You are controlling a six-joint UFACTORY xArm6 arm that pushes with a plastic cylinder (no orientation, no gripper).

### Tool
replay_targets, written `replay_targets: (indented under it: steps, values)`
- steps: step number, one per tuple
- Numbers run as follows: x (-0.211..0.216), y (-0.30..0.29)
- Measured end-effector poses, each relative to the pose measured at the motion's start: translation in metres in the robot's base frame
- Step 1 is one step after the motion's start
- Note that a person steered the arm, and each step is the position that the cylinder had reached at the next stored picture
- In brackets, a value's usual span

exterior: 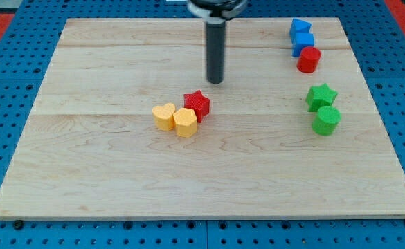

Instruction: Slide the red circle towards the center of the board

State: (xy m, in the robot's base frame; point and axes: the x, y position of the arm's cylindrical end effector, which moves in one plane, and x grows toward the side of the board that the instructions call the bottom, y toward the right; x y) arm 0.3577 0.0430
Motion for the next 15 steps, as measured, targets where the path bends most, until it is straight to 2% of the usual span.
replay_targets:
  steps: [1, 4, 5, 6, 8, 10, 12, 14, 15]
  values:
    - [-0.001, 0.063]
    - [0.004, 0.201]
    - [-0.039, 0.208]
    - [-0.047, 0.201]
    - [-0.043, 0.151]
    - [-0.009, 0.106]
    - [-0.009, 0.025]
    - [-0.026, -0.060]
    - [-0.040, -0.064]
